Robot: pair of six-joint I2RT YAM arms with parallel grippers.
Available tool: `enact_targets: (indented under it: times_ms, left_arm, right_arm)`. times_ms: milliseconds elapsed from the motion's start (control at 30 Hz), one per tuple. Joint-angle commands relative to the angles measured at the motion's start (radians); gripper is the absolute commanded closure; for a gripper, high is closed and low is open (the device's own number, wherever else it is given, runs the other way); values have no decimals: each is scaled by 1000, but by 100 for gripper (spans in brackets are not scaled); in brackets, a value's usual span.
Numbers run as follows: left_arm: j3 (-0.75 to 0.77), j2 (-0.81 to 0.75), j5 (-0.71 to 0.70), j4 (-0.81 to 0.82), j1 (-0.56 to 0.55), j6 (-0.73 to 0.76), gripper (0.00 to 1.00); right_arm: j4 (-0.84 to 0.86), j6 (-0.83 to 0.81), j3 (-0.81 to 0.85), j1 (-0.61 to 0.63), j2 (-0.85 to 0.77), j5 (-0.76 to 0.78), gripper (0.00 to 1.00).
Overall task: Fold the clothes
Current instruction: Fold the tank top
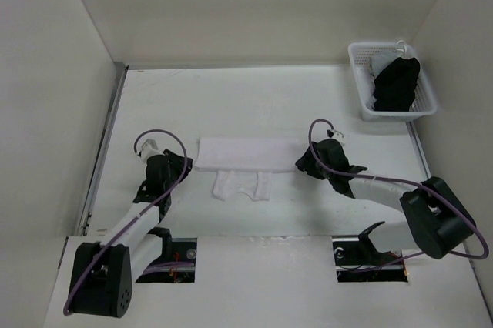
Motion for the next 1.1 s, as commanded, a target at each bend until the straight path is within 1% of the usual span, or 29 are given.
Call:
enact_targets:
  times_ms: [0, 33, 100, 233, 333, 467, 533, 600, 667, 767, 867, 967, 1067]
  left_arm:
    - [21, -134, -19, -51, 16, 5, 75]
    - [42, -157, -34, -69, 1, 10, 75]
    - [99, -150, -60, -79, -59, 13, 75]
    - [197, -7, -128, -19, -238, 13, 75]
    - [222, 77, -146, 47, -314, 10, 76]
    - [213, 98, -143, 85, -334, 0, 76]
    - [205, 81, -142, 85, -334, -1, 76]
    - [198, 59, -140, 76, -335, 3, 76]
    - [188, 45, -135, 72, -338, 0, 76]
    - [175, 39, -131, 72, -358, -7, 76]
    - [168, 41, -131, 73, -374, -15, 76]
    - [162, 36, -129, 81, -374, -23, 76]
    - [159, 24, -119, 81, -374, -23, 76]
  right_arm:
    - [-4, -45, 31, 8, -34, 11, 46]
    - [-10, -51, 43, 8, -20, 8, 43]
    - [-1, -47, 55, -2, 21, -1, 42]
    - [48, -6, 55, -13, 79, -39, 46]
    - [86, 42, 51, -15, 112, -62, 56]
    - [157, 106, 14, -30, 133, -87, 77]
    - [204, 131, -21, -44, 101, -76, 85]
    - [226, 130, -57, -52, 19, -47, 91]
    - [176, 105, -66, -55, -81, -6, 92]
    - [15, 22, -22, -48, -218, 62, 93]
    - [-132, -47, 58, 25, -313, 155, 93]
    - [-225, -122, 173, 98, -309, 191, 93]
    - [-281, -195, 315, 197, -219, 209, 92]
